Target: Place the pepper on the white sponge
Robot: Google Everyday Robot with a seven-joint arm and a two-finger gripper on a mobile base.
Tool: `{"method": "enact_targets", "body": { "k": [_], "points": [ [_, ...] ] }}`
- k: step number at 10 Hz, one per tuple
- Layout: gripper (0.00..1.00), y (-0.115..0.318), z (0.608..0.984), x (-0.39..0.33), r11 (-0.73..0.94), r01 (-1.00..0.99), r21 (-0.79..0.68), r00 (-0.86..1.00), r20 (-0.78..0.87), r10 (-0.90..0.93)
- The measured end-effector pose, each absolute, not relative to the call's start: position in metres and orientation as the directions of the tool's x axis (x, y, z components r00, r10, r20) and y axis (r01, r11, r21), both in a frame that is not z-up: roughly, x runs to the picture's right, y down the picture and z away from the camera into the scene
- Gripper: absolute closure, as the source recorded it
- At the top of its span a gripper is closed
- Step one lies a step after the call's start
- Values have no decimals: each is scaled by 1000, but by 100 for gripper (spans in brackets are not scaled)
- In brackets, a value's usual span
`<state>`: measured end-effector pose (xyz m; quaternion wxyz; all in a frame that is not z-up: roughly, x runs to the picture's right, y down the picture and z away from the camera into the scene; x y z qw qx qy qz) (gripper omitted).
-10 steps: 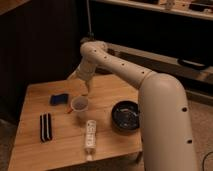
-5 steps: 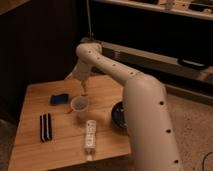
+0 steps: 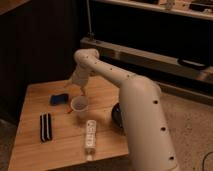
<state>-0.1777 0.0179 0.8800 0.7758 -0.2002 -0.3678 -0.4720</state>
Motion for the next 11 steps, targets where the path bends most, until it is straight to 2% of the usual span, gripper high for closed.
{"method": "enact_targets", "body": {
  "k": [7, 11],
  "points": [
    [20, 26, 861, -182, 480, 876, 47, 288, 746, -600],
    [20, 35, 872, -192, 458, 888, 45, 273, 749, -604]
  ]
}}
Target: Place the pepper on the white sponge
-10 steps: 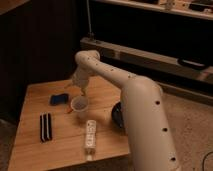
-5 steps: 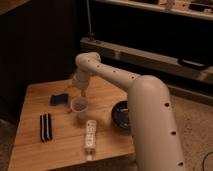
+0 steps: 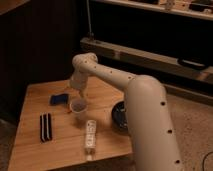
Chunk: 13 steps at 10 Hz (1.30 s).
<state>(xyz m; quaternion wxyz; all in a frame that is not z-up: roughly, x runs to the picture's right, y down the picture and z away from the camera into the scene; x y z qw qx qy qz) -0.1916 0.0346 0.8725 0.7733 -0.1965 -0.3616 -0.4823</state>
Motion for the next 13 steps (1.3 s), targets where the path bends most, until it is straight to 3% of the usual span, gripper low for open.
{"method": "enact_targets", "body": {
  "k": [13],
  "points": [
    [20, 46, 928, -180, 520, 852, -69, 381, 763, -522]
  ]
}}
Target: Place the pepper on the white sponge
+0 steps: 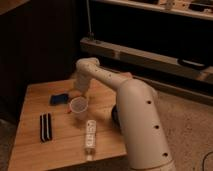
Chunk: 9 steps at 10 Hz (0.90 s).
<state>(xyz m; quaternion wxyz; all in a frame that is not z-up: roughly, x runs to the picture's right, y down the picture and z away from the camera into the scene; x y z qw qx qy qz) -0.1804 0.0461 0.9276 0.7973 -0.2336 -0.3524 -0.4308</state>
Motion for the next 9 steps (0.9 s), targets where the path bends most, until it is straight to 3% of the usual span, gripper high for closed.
{"method": "enact_targets", "body": {
  "k": [9],
  "points": [
    [20, 50, 940, -182, 495, 863, -104, 386, 768, -511]
  ]
}}
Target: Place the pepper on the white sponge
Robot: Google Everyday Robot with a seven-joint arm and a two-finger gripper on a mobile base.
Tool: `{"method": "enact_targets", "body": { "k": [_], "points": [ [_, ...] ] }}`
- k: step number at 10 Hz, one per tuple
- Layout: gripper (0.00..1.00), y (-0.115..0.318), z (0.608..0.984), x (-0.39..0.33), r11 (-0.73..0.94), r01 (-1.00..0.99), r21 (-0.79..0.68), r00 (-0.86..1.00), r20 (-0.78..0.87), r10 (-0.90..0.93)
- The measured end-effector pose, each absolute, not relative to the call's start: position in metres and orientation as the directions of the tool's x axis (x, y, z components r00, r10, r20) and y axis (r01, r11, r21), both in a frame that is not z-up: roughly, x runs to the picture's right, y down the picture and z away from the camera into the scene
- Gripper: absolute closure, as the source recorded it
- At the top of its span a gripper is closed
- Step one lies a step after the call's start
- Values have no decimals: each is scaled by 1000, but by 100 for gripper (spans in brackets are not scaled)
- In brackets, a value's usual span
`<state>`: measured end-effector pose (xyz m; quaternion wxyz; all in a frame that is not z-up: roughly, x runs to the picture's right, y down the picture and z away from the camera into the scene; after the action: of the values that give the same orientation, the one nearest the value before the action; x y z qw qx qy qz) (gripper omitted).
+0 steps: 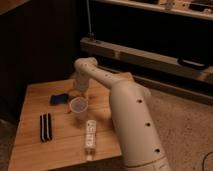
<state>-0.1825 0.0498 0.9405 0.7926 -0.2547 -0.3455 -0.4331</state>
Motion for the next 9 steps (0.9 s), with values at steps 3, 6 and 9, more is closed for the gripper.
{"method": "enact_targets", "body": {
  "k": [3, 6, 9],
  "points": [
    [38, 51, 944, -185, 482, 870, -106, 377, 774, -509],
    [54, 50, 946, -187, 468, 877, -109, 369, 777, -511],
    [54, 49, 946, -188, 452, 885, -109, 359, 778, -515]
  ]
}}
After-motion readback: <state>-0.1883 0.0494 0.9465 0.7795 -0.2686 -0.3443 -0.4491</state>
